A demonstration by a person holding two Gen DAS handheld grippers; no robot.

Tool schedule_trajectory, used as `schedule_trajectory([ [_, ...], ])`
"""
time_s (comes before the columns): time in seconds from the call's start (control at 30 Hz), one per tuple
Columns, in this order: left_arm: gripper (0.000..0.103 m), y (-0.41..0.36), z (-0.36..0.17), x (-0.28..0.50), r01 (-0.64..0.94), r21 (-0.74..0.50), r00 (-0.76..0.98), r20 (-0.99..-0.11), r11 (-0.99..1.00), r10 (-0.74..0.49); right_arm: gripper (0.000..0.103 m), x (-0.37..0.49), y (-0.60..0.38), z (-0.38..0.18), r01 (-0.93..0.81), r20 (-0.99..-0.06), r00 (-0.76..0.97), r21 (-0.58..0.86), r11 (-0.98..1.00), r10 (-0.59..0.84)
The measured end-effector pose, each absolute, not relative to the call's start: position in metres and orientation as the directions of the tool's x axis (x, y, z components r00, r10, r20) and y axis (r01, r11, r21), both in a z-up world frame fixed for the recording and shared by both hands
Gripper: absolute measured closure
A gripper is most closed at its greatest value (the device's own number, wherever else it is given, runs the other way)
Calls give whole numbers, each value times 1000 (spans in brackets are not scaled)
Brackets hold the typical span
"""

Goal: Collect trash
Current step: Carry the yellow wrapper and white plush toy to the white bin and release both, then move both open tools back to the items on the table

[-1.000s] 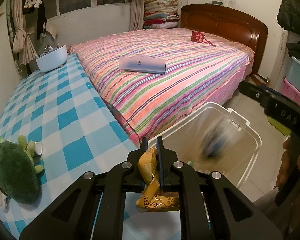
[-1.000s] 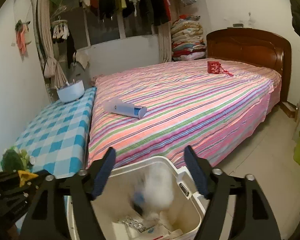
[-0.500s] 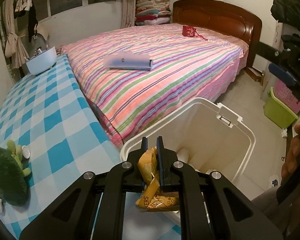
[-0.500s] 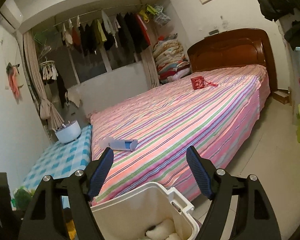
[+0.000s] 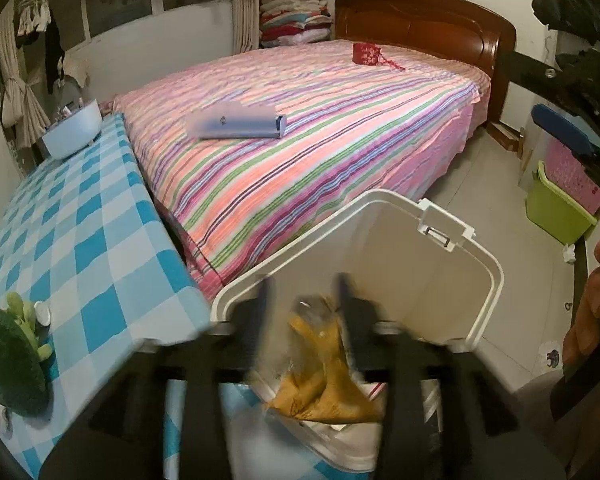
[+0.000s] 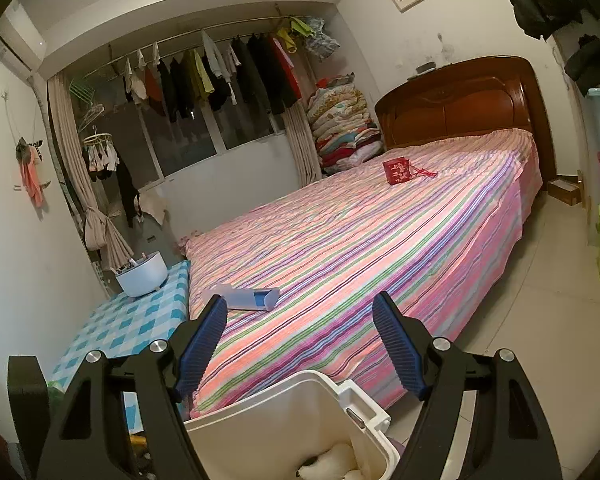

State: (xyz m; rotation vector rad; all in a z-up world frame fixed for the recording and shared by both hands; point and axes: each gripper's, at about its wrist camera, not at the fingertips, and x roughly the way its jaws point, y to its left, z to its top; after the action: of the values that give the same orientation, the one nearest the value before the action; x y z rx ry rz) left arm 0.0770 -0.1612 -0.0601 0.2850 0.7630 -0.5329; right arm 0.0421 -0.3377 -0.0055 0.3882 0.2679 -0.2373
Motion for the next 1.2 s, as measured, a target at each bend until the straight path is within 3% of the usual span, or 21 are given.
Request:
schedule_trajectory([
  [0.03,28,-162,-58,74,552,61,613,-706,832,-355,30,42,-338,-5,277,-298,938,341,899,-176],
  [0.07,23,-162,-55,72,547,75,631,-692,834,-351,30,42,-338,-5,273,-296,939,343,899,-173],
  [0.2,17,-164,-49,65,525,143,684,-657,839,-316,30,42,-340,-5,270,-295,940,348,898,-168],
  [0.63,16,-135,-44,65,470,169,715,-649,866,-261,30,48,-327,-1,225,-280,951,351,909,-128],
  [1.2,11,41,-8,84,130,62,779,-623,990,-64,30,96,-226,2,-9,-316,941,333,943,121],
])
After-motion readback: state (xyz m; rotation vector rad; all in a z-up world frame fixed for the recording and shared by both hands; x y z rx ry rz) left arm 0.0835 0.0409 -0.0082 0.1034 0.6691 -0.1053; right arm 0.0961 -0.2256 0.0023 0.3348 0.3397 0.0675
